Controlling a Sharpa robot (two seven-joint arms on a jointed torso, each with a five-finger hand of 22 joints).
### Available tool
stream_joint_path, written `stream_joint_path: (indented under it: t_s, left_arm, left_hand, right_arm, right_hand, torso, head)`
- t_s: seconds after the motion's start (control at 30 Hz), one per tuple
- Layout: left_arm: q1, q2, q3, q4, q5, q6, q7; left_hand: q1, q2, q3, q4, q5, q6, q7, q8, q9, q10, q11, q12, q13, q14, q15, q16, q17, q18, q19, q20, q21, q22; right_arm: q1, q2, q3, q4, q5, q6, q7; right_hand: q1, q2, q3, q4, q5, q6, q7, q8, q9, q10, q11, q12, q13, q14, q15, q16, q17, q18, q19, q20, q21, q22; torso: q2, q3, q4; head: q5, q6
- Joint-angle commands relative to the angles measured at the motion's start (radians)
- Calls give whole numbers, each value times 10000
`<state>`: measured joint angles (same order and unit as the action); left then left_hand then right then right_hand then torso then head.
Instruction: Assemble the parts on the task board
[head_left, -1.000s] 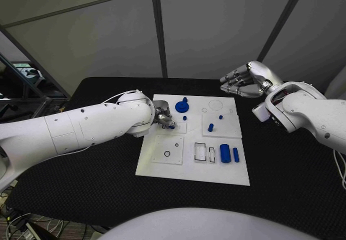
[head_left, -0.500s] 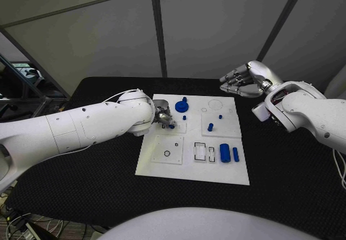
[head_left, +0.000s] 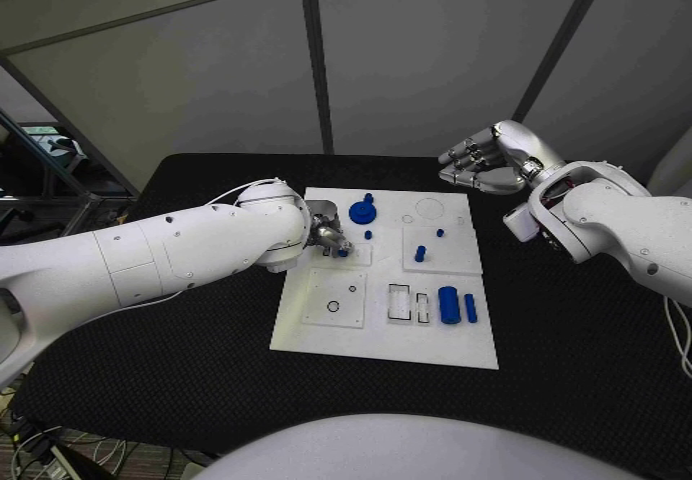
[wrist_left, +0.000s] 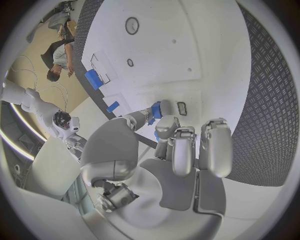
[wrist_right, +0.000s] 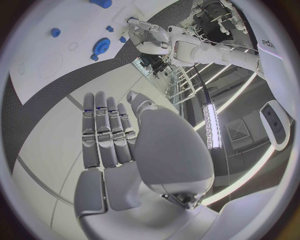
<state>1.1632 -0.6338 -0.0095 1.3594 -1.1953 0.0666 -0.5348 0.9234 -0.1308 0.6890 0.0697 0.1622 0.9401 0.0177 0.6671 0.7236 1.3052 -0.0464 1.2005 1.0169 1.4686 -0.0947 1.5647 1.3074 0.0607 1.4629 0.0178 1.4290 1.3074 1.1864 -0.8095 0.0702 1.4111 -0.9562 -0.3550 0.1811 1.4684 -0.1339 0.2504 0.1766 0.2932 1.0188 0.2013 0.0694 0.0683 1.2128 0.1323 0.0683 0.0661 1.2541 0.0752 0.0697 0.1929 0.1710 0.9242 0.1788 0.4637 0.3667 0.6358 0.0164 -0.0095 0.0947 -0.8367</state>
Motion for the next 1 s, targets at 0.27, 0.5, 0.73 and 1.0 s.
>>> stream_joint_path:
  t_s: [0.27,0.5,0.73,1.0]
  left_arm:
    - [-5,73,-7,-86,31,228,-20]
    - [-2,109,-7,-180,31,136,-15]
    - [0,119,-6,-246,32,86,-12]
    - [0,98,-3,-212,32,34,-13]
  left_hand:
    - [-352,20,-250,237,-11,163,-8,-18,21,119,-21,88,71,1022,-72,61,2634,-195,387,-82,85,939]
    - [-806,109,-898,662,-38,268,4,-53,27,154,-10,125,111,1022,-63,61,2634,-201,399,-79,91,973]
    - [-997,190,-1736,1006,-25,316,-4,-112,36,160,-14,140,132,1022,-67,61,2634,-204,409,-82,92,1006]
    - [-963,203,-2475,1241,-27,344,-22,-151,55,168,-23,154,155,1022,-79,61,2634,-206,417,-94,90,1032]
  right_arm:
    - [17,-9,5,26,-17,56,16]
    - [17,-14,5,28,-17,54,14]
    - [17,-23,5,36,-17,59,7]
    - [17,-33,5,38,-17,74,2]
  right_hand:
    - [-92,17,-74,8,55,-101,1,-34,-11,-55,-11,-35,-10,25,62,-34,-17,96,17,90,-78,-25]
    - [-110,12,-86,15,54,-107,3,-34,-12,-61,-8,-34,-10,24,65,-37,-22,96,21,93,-92,-35]
    - [-145,4,-108,29,54,-124,9,-37,-13,-78,0,-36,-10,16,73,-45,-35,96,28,102,-126,-58]
    - [-184,-11,-136,43,51,-145,17,-39,-14,-100,10,-37,-11,0,83,-53,-49,96,34,112,-167,-86]
  torso:
    - [4,-2,-6]
    - [5,0,-2]
    - [2,-6,-4]
    - [2,-7,-1]
  head:
    - [-20,23]
    - [-42,37]
    - [-53,35]
    - [-75,33]
